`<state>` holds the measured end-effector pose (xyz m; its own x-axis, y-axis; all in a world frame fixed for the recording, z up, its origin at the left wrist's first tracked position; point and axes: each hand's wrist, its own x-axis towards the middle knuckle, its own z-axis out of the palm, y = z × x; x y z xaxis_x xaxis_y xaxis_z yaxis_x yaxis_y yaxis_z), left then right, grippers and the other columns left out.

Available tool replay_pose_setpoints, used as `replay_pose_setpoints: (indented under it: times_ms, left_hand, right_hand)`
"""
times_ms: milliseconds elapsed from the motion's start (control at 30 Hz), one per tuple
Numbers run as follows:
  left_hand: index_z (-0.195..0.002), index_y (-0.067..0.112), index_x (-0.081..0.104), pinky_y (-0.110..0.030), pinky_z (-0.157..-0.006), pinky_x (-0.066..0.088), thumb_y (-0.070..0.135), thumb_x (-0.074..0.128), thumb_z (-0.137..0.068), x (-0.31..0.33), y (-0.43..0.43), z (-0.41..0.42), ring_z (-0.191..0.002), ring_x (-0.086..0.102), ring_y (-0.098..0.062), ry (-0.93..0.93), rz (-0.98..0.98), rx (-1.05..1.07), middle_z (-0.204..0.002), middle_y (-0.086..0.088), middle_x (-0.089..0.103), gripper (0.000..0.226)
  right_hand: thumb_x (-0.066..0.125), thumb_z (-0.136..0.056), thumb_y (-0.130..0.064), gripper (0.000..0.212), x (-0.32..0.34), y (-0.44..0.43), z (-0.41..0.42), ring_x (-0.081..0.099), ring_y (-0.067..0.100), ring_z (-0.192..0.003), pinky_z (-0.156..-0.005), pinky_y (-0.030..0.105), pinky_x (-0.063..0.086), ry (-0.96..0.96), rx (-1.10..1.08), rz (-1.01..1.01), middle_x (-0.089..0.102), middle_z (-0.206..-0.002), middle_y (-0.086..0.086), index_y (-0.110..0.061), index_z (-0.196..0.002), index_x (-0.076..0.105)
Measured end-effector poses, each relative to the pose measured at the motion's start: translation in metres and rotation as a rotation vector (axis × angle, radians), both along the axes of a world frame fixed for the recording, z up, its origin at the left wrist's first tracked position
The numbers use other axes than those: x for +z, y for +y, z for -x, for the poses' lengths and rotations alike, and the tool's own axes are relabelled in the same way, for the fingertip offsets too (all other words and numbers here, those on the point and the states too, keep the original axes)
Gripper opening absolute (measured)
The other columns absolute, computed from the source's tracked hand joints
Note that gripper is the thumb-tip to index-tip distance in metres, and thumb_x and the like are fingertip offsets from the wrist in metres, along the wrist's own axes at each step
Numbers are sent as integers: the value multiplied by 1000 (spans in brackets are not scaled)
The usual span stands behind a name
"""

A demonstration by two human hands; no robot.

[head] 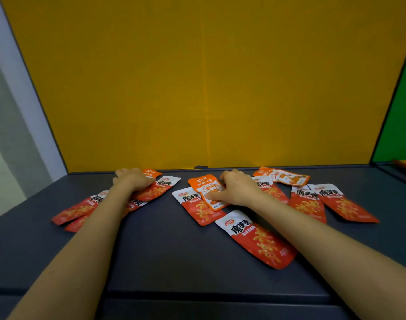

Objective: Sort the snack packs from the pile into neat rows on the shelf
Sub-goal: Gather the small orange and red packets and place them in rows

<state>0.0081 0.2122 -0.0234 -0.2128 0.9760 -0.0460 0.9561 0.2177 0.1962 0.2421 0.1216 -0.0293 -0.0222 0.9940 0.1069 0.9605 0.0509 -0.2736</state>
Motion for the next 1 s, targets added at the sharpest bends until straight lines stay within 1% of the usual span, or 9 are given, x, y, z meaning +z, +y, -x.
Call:
replay_pose_setpoints:
  times_ms: [167,233,400,467,567,633,733,867,1000]
  left_hand:
    - [-140,6,33,-44,-112,21,56,56,-81,-2,5,3,-140,15,-37,-105,-25,43,-150,-23,21,80]
    - [-138,5,34,-46,-111,23,55,63,-77,-2,8,5,-139,16,-38,-182,-40,59,-149,-23,23,85]
    - [-137,-1,33,-49,-112,23,48,77,-66,-1,12,9,-139,17,-40,-331,-81,112,-149,-24,25,97]
    - [-133,-2,36,-50,-107,33,46,82,-60,-3,13,9,-132,31,-40,-373,-135,108,-142,-23,37,98]
    - [-125,1,39,-48,-94,44,42,84,-58,-3,6,6,-118,48,-40,-392,-274,123,-129,-22,51,91]
    - [-121,3,42,-49,-89,44,41,84,-58,1,-1,5,-115,52,-42,-346,-411,137,-125,-22,54,85]
    - [-114,3,47,-49,-84,46,42,84,-58,13,-9,4,-110,55,-42,-379,-606,122,-120,-23,58,78]
    - [-105,2,51,-46,-83,48,44,82,-59,27,-17,2,-106,56,-38,-555,-712,77,-114,-21,60,70]
    - [-91,13,51,-37,-81,47,26,82,-65,35,-35,-9,-95,61,-28,-879,-662,-60,-107,-13,64,43]
  right_hand:
    - [68,-77,-48,71,7,1,-2,51,28,-118,-102,43,42,188,-20,129,53,-131,13,-3,-127,47]
    - [70,-78,-41,65,9,0,-4,53,26,-117,-101,40,43,283,-10,177,54,-129,12,-5,-127,47]
    - [67,-84,-20,24,20,-1,-17,60,22,-95,-87,36,48,481,35,106,61,-105,7,-12,-100,51]
    - [64,-85,-14,14,32,-1,-31,60,19,-84,-80,34,50,601,32,18,61,-96,5,-16,-88,51]
    - [61,-86,-7,10,55,-8,-64,63,10,-59,-57,19,52,751,3,-54,63,-80,4,-15,-87,54]
    - [60,-86,-8,7,64,-14,-91,62,6,-52,-51,15,50,763,-46,-62,63,-76,4,-13,-84,57]
    - [62,-84,-12,10,55,-16,-123,56,13,-61,-57,21,42,717,-208,-60,62,-78,11,-13,-75,59]
    - [65,-84,-20,13,32,-15,-135,56,15,-60,-52,25,39,616,-324,91,62,-71,6,-10,-78,58]
    - [69,-81,-26,17,25,-7,-140,60,17,-63,-58,26,45,552,-322,127,65,-75,4,-12,-86,60]
